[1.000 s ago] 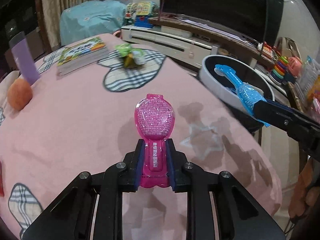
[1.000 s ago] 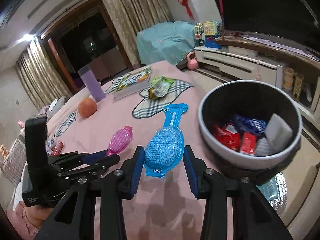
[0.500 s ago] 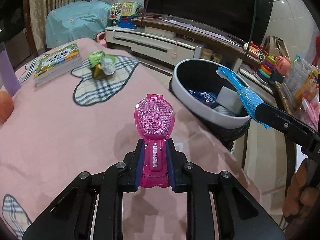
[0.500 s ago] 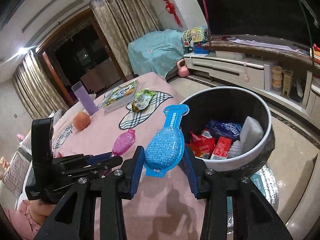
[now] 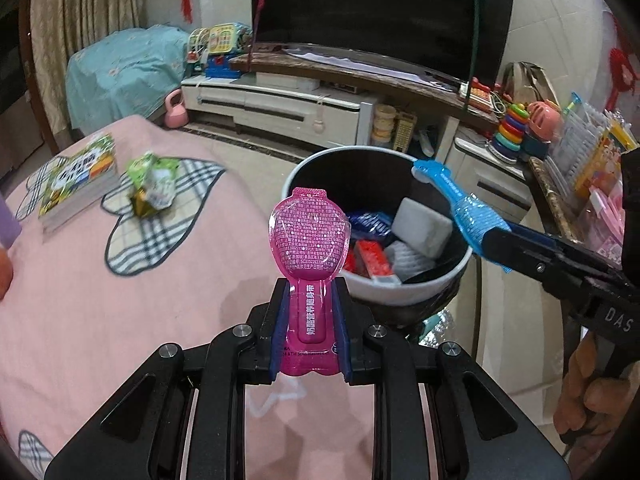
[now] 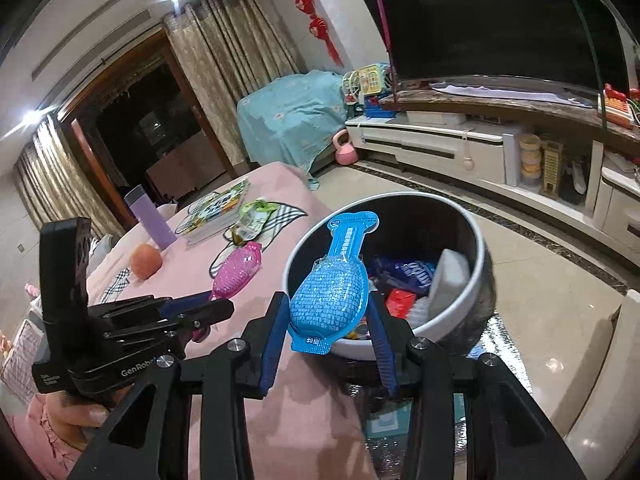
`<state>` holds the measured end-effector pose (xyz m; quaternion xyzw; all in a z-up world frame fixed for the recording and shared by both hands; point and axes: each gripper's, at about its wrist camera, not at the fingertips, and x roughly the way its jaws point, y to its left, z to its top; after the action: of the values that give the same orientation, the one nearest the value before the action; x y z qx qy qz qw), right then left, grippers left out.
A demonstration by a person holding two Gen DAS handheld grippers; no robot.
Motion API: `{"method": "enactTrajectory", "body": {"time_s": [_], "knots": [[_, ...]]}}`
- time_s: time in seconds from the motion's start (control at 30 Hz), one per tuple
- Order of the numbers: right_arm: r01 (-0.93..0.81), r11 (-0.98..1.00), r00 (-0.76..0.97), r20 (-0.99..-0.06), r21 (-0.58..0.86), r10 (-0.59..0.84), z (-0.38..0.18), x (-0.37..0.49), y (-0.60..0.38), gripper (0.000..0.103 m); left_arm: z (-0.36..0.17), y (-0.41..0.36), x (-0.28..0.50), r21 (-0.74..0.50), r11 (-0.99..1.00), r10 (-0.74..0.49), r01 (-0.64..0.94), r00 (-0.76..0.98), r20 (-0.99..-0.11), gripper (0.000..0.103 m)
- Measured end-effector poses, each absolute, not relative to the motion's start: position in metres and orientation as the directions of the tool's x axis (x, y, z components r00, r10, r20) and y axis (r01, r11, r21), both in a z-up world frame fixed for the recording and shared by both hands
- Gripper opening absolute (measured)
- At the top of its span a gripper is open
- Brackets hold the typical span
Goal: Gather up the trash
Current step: 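Carry the pink and blue toy brushes over the bin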
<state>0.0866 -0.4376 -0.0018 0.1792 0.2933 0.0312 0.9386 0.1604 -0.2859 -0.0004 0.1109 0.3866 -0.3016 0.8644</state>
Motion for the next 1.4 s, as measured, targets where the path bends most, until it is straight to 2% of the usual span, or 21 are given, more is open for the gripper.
{"method": "enactTrajectory", "body": {"time_s": [0.67,1.4], "knots": [[0.100,0.946,0.811,-0.576,0.309,0.102,0.003,0.099,-0.472,0.041,0.005,-0.330,0.174,-0.028,0.766,-0.448,0.642,0.503,-0.739,0.019],[0.110,0.947,0.785,-0.610,0.301,0.103,-0.005,0.127,-0.484,0.040,-0.006,-0.353,0.196,-0.009,0.766,-0.418,0.643,0.488,-0.766,0.019]]}}
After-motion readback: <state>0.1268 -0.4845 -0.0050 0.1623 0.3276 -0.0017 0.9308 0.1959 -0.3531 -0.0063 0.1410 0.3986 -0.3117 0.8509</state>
